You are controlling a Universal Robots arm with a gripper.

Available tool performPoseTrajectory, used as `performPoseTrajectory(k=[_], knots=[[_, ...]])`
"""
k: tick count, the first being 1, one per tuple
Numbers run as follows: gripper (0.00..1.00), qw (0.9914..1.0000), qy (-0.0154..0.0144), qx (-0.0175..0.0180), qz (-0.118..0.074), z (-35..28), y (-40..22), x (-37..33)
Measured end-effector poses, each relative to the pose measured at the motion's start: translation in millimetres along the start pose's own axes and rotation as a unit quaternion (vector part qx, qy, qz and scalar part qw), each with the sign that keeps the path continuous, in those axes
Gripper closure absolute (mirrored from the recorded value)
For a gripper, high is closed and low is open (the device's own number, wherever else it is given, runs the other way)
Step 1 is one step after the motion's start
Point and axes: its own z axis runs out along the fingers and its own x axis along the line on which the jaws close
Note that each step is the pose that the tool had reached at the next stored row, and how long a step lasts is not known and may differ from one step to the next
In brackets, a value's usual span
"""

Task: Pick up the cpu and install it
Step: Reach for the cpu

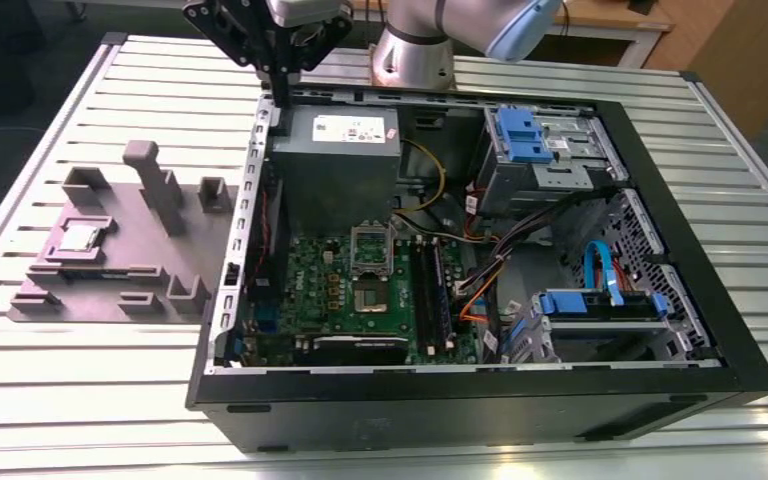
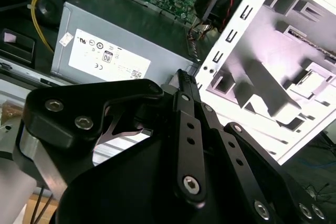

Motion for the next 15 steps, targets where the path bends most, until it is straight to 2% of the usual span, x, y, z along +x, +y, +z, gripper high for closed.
performPoseTrajectory(k=[15], knots=[[0.9, 1.0, 0.0, 0.0, 0.0, 0.2, -1.2, 15.8]])
